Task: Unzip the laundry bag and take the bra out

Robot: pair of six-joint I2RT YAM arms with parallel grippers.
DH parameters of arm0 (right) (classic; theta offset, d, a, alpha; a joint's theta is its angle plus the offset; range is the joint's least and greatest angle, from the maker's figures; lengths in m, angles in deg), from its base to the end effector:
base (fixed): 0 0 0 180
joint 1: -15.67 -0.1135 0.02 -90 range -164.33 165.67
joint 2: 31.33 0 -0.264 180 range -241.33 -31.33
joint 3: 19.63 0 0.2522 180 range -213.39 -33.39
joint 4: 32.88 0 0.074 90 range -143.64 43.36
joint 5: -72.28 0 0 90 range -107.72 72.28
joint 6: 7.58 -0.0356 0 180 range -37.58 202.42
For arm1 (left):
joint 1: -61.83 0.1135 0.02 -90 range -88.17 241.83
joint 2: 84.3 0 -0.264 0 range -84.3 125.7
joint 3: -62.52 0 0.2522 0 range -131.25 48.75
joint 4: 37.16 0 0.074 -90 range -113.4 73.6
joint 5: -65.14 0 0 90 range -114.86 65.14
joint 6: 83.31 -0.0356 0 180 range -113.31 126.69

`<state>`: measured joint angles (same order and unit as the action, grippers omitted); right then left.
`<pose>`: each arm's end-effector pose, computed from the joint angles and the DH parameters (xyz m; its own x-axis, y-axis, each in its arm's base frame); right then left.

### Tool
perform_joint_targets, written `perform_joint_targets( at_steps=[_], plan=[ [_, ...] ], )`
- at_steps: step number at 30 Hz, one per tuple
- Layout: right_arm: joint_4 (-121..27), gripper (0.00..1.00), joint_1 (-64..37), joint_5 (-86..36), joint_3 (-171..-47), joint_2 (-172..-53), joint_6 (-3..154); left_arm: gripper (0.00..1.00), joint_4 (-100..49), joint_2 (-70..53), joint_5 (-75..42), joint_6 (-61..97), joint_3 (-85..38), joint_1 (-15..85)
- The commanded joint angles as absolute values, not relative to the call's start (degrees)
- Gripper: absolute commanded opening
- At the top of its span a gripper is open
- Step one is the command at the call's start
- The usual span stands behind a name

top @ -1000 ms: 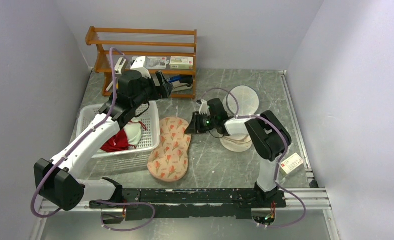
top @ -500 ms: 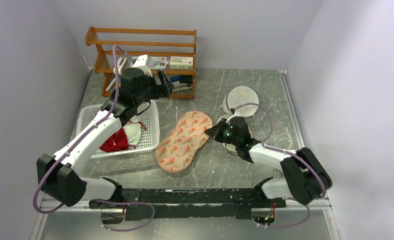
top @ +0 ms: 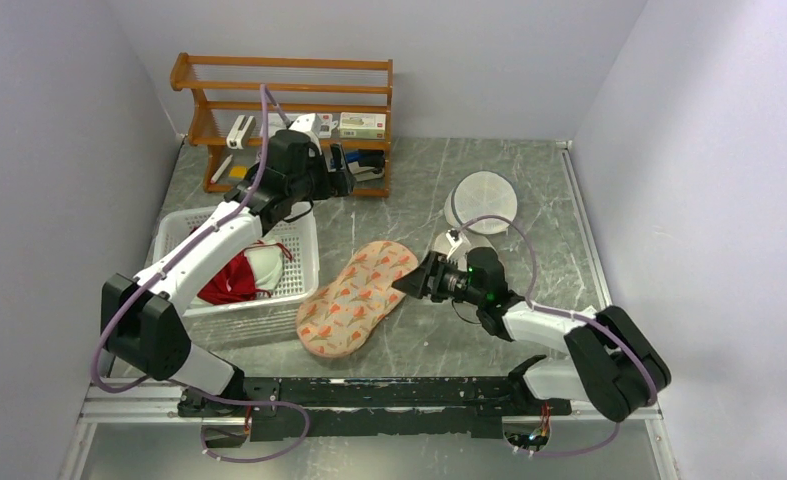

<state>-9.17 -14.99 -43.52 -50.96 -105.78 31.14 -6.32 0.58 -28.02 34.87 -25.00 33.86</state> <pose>0.1928 0.1323 0.1602 -0.8125 0.3349 -0.4771 -0.2850 0.4857 0.8263 0.3055 -0.1600 0.3363 -0.5688 -0.2318 -0.7891 0.1779 0.9021 -0.3932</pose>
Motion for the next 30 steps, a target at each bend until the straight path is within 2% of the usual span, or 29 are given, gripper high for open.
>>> perform_joint_targets(
  at_steps=[1, 4, 8, 16, 22, 26, 30],
  plan=[
    [-17.7, 0.71, -15.0, -46.3, -49.7, -99.2, 38.7, 0.94, -4.9, 1.1, -26.5, 35.3, -27.4, 32.0],
    [-27.1, 0.90, -13.0, -41.2, -50.1, -95.6, 42.3, 0.94, -4.3, 2.2, -26.5, 35.3, -27.8, 30.6],
    [-28.7, 1.00, -6.3, -42.4, -49.0, -95.2, 43.3, 0.94, -3.8, 3.2, -26.5, 35.3, -27.9, 28.7],
    [-26.3, 1.00, 1.3, -42.0, -51.5, -104.4, 44.4, 0.94, -2.6, 5.3, -26.5, 35.3, -28.3, 23.1],
    [-29.2, 0.99, 11.3, -39.8, -57.9, -109.3, 49.0, 0.94, -3.1, 7.6, -26.5, 35.3, -27.5, 17.6],
    [-33.7, 0.95, 13.0, -40.9, -61.4, -106.9, 53.9, 0.94, -2.4, 9.7, -26.5, 35.3, -27.5, 12.6],
    [-33.8, 0.94, 12.9, -44.5, -58.3, -99.1, 55.0, 0.94, -0.3, 12.7, -26.5, 35.3, -28.6, 6.4]
  ],
)
